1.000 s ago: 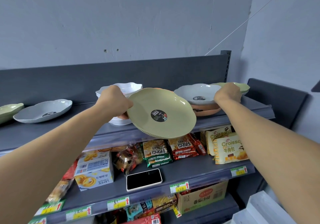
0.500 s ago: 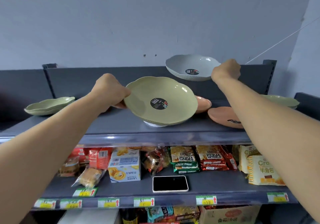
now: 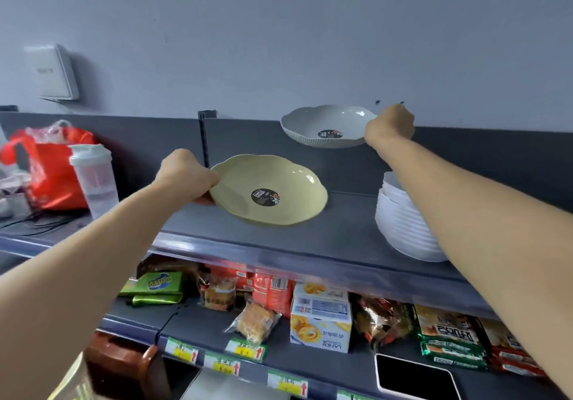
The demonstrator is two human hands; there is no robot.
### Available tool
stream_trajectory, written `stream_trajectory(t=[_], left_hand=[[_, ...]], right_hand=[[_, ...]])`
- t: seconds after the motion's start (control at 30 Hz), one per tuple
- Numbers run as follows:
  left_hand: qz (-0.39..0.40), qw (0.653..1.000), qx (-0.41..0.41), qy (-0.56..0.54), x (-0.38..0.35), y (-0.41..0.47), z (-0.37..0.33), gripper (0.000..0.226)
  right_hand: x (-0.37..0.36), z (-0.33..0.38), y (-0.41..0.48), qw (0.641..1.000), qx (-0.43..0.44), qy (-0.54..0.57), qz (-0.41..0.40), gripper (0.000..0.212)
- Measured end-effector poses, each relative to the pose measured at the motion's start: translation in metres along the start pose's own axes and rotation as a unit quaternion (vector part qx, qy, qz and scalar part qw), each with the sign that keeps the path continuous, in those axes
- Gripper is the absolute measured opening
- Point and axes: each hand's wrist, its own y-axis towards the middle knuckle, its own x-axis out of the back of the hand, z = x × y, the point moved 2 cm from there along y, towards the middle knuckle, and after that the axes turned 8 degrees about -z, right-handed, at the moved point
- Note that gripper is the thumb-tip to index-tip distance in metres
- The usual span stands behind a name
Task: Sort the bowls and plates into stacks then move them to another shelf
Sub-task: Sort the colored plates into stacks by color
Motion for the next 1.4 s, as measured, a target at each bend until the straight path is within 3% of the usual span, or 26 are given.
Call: stream_trajectory(t=[0.1,0.37,0.73,0.87,0.97,1.13,1.4], left_hand=[[-0.010,1.000,0.018,0.009,0.009,0.034,0.027,0.009],[-0.033,0.997,0.062,0.040,0.031,0.103,0.088,0.010],[-0.071,0.991,0.109,0.025,0.030,0.131,0.119,0.006],[-0.088,0.989,0.115,0.026,0.029,0.134,0.114,0.007],[-0.109,0.987,0.118,0.006,0.025,0.142,0.110,0.016],[-0.118,0.984,0.133,-0.033,0.010,0.163,0.104,0.017],[-0.095,0.981,0.160,-0.057,-0.028,0.211,0.108,0.015]], right_hand=[[-0.046,0.015,-0.016,0.999,0.001,-0.007,0.038,0.013],[-0.140,0.020,-0.059,0.994,-0.023,-0.066,0.088,0.015],[-0.174,-0.004,-0.078,0.966,-0.070,-0.125,0.217,0.018],[-0.168,-0.006,-0.074,0.954,-0.038,-0.176,0.240,0.014],[-0.166,0.000,-0.067,0.953,0.027,-0.214,0.211,0.012],[-0.176,0.029,-0.067,0.950,0.104,-0.172,0.240,0.022],[-0.190,0.060,-0.077,0.941,0.151,-0.142,0.266,0.028]])
